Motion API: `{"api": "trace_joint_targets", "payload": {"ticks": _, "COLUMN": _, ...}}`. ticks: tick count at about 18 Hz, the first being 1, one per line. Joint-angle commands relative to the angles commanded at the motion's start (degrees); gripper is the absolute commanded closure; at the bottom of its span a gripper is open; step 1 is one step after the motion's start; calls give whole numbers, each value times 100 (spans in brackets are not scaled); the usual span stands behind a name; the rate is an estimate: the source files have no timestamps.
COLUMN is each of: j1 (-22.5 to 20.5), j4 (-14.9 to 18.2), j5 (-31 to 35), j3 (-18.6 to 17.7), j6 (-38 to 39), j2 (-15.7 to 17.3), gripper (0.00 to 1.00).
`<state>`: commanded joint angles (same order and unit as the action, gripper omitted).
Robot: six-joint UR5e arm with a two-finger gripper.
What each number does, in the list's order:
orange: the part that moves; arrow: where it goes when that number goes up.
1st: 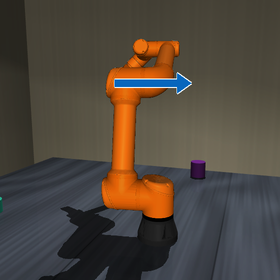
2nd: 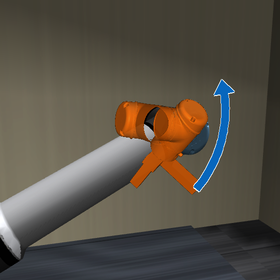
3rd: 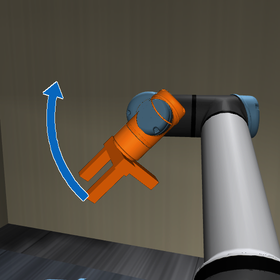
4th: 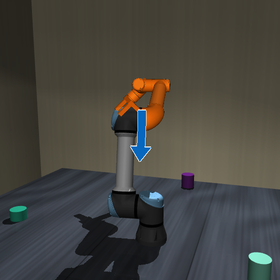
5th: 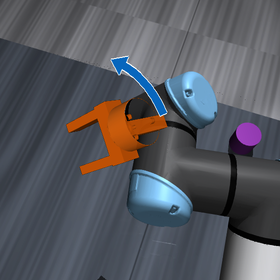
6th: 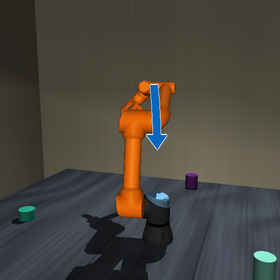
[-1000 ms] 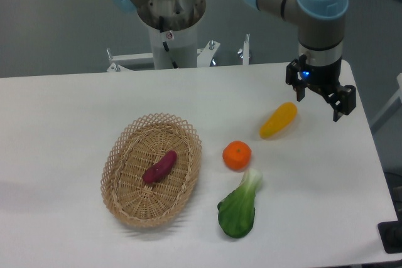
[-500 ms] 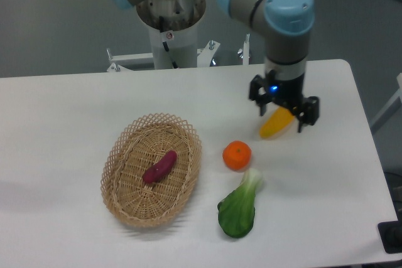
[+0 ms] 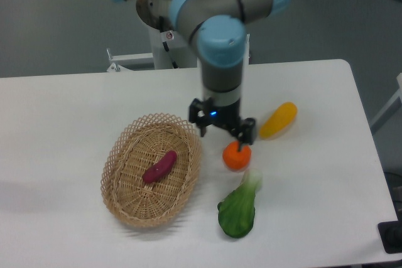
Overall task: Pick up the sweet potato from the basket
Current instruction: 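Move the open gripper over the wicker basket above the purple sweet potato, then lower the gripper onto the sweet potato and close on it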
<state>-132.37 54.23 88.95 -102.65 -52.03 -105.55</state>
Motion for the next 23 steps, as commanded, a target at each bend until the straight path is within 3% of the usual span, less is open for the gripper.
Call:
{"api": "trace_joint_targets", "payload": {"ticks": 5, "j1": 466, "j4": -184, "j5": 9, "j3": -1, "j6": -53, "j2": -544, "gripper": 0}}
{"api": "trace_joint_targets", "payload": {"ticks": 7, "j1": 537, "j4": -404, "j5": 0, "j3": 0, "j6": -53, "j2": -703, "gripper": 0}}
{"api": "trace_joint_targets", "payload": {"ticks": 10, "j1": 651, "j4": -458, "j5": 9, "j3": 8, "j6": -62, "j2": -905, "gripper": 0}}
{"api": "trace_joint_targets", "payload": {"ticks": 17, "j1": 748, "j4": -449, "j5": 18, "j3": -36, "j6": -53, "j2": -985, "gripper": 0}}
{"api": "trace_joint_targets", "payload": {"ticks": 18, "j1": 748, "j4": -449, "j5": 18, "j3": -36, "j6": -53, "j2": -985, "gripper": 13}}
{"api": "trace_joint_targets", "payload": {"ticks": 19, "j1": 748, "j4": -449, "j5": 35, "j3": -36, "j6": -53, "j2": -985, "gripper": 39}}
{"api": "trace_joint_targets", "payload": {"ticks": 20, "j1": 748, "j4": -449, "j5": 44, "j3": -36, "j6": -53, "j2": -959, "gripper": 56}}
{"api": "trace_joint_targets", "payload": {"ticks": 23, "j1": 748, "j4": -449, "j5": 53, "j3": -18, "j6": -62, "j2": -932, "gripper": 74}}
